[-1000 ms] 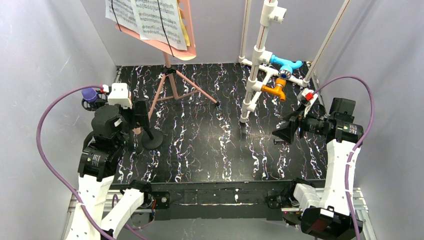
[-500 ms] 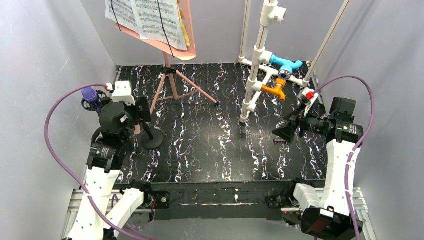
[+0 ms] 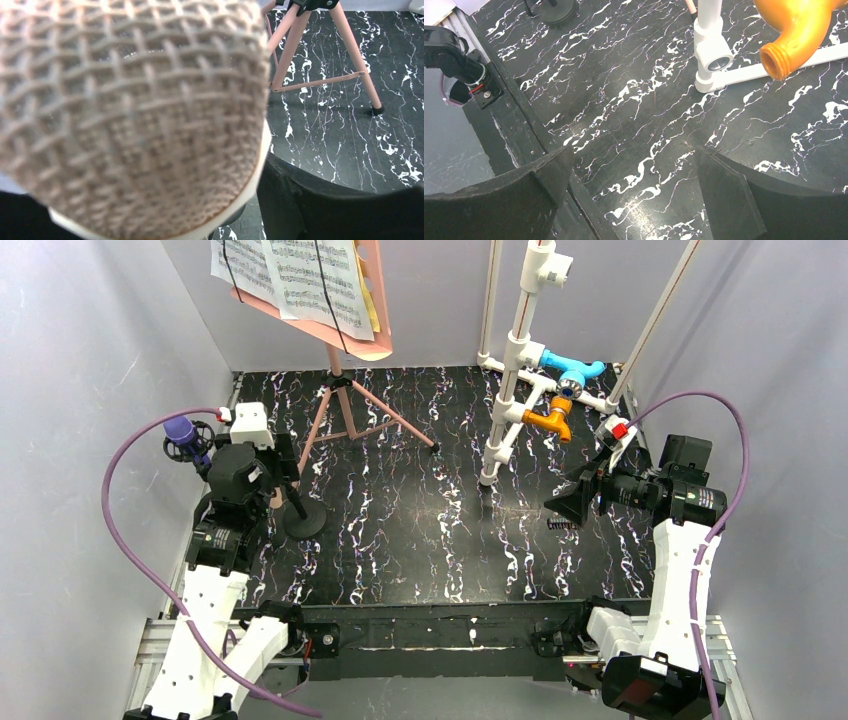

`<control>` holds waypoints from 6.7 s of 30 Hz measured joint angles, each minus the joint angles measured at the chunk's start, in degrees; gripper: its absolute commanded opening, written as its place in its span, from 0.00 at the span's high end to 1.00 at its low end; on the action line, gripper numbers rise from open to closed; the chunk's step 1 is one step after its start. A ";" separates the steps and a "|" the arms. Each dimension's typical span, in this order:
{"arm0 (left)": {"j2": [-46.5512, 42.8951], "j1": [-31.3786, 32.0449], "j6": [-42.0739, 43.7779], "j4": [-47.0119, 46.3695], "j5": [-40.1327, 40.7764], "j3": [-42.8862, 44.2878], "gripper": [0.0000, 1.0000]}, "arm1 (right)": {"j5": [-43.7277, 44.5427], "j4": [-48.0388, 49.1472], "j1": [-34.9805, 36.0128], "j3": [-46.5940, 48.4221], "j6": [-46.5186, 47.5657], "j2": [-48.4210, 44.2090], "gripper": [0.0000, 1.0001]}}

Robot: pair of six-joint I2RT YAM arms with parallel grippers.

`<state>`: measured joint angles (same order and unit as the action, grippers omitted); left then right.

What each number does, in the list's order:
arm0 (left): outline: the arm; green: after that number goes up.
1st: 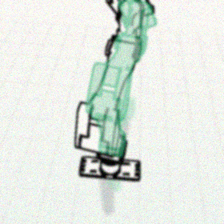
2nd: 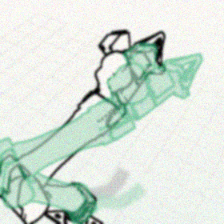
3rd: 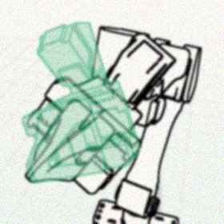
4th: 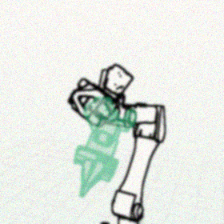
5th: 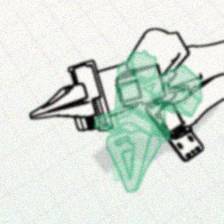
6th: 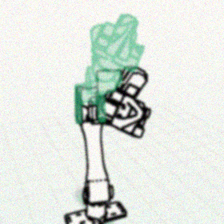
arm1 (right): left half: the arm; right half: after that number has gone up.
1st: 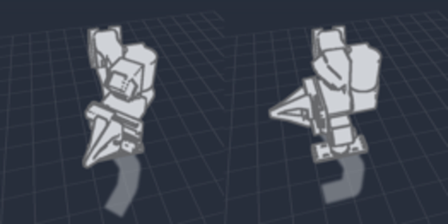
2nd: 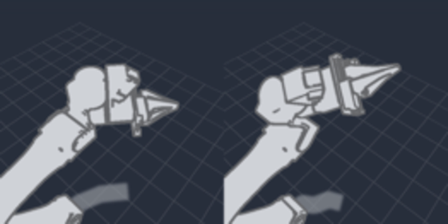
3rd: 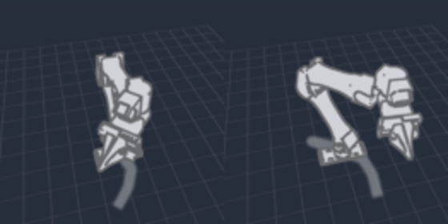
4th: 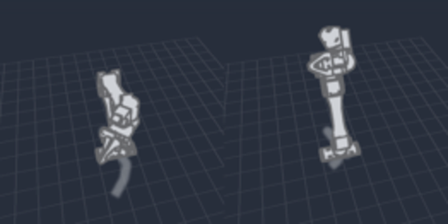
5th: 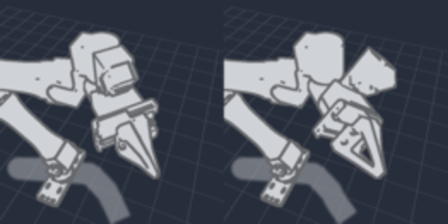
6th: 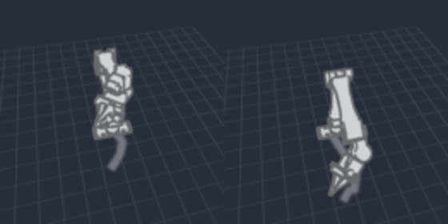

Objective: Pack up the instrument practice props
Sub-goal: Pick up the microphone stand with the microphone from the center of the board, then place the microphone stand with the microphone at the center of the board, then remove the microphone from the microphone stand.

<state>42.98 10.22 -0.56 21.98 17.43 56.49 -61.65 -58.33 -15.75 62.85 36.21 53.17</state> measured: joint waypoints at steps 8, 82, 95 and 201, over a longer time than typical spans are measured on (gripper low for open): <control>-1.29 -0.04 2.67 -1.84 0.11 -1.62 0.80 | 0.04 0.00 0.00 0.00 0.00 0.02 0.00; -1.79 19.52 -18.14 -5.79 -47.43 5.05 1.00 | 0.20 1.40 -0.33 -0.85 -0.02 -0.63 0.00; 12.39 34.36 -9.55 -6.51 -39.74 10.71 1.00 | 0.22 1.49 -0.33 -0.85 0.00 -0.57 0.00; -5.31 46.95 -13.49 -30.03 -23.78 -15.56 0.02 | -16.06 -17.73 18.25 0.42 52.35 2.62 0.00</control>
<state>37.67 57.17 -14.04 -8.05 -6.35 40.93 -77.71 -76.05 2.50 63.26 88.55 55.79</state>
